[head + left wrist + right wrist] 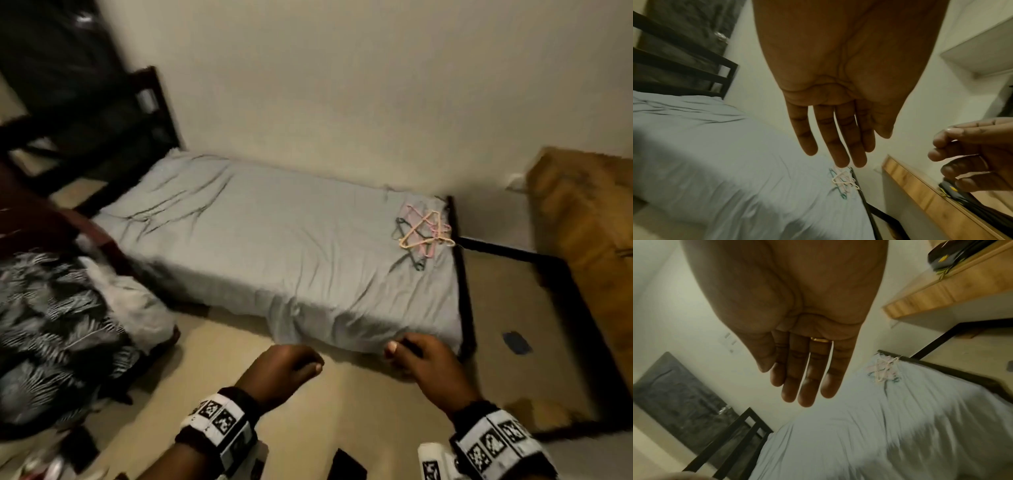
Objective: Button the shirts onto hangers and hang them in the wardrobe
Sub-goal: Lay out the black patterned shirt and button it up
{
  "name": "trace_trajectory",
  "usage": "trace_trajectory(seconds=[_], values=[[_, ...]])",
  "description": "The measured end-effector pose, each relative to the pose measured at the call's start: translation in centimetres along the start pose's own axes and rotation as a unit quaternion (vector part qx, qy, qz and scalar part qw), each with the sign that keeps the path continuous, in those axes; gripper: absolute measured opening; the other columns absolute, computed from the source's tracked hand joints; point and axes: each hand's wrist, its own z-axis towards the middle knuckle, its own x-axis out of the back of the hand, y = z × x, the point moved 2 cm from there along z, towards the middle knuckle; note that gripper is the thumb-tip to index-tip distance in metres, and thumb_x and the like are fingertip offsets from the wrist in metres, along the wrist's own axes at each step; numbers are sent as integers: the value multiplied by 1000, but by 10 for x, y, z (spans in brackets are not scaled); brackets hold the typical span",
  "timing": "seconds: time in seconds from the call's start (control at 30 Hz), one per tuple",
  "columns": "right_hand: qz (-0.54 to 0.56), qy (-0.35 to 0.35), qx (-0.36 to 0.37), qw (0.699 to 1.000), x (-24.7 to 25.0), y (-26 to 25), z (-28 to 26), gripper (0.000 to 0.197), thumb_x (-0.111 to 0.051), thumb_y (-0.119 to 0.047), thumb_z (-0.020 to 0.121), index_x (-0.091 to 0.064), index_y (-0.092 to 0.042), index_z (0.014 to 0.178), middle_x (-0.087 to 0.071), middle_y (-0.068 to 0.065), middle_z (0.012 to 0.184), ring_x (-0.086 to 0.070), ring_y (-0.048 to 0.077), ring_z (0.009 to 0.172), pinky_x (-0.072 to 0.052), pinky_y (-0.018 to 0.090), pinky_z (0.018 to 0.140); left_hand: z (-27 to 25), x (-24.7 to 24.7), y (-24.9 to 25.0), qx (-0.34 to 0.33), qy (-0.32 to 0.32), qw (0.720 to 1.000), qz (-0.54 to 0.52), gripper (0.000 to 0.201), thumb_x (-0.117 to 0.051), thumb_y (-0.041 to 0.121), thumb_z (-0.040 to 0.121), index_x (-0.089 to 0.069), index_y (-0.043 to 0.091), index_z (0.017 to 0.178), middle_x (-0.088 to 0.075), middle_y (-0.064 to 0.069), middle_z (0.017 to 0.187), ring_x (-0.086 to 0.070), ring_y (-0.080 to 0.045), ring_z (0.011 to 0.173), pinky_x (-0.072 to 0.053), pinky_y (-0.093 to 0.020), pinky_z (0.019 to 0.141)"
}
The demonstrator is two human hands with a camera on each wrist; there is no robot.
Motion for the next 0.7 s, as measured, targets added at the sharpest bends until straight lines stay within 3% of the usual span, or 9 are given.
trace_trajectory(seconds=[0.1, 0.23, 0.4, 0.57, 0.7], values=[[6, -72, 24, 997, -44, -33, 42, 19, -64, -12, 96, -74, -8, 81, -75, 10, 79, -72, 24, 76, -56, 33, 69, -10, 29, -37, 58, 45, 997, -14, 23, -61, 40, 97, -74, 27, 111, -74, 12, 109, -66, -6, 102, -51, -30, 90], [-28, -161, 64, 985, -101, -63, 93, 18, -63, -15, 97, -74, -10, 84, -75, 9, 80, -71, 23, 74, -55, 39, 69, -16, 58, -70, 132, 73, 988, -12, 25, -58, 42, 98, -72, 27, 113, -73, 9, 112, -65, -10, 103, -52, -33, 90], [-62, -258, 95, 959, -176, -101, 165, 18, -63, -14, 97, -74, -13, 84, -76, 1, 80, -72, 18, 74, -57, 30, 68, 0, 97, -128, 271, 101, 957, 10, 28, -57, 46, 96, -71, 25, 108, -72, 3, 110, -65, -21, 102, -54, -39, 88], [-77, -315, 131, 937, -225, -131, 258, 18, -62, -14, 98, -74, -16, 85, -76, 1, 82, -73, 19, 77, -59, 40, 73, 17, 148, -187, 362, 157, 919, 6, 30, -60, 49, 93, -74, 25, 106, -74, 2, 108, -67, -21, 103, -54, -34, 87], [-86, -354, 130, 922, -264, -162, 323, 17, -62, -15, 97, -74, -16, 84, -77, 0, 82, -73, 19, 75, -59, 43, 75, 13, 184, -219, 420, 177, 890, -21, 27, -62, 44, 95, -72, 20, 104, -73, -2, 107, -66, -21, 103, -46, -27, 79]])
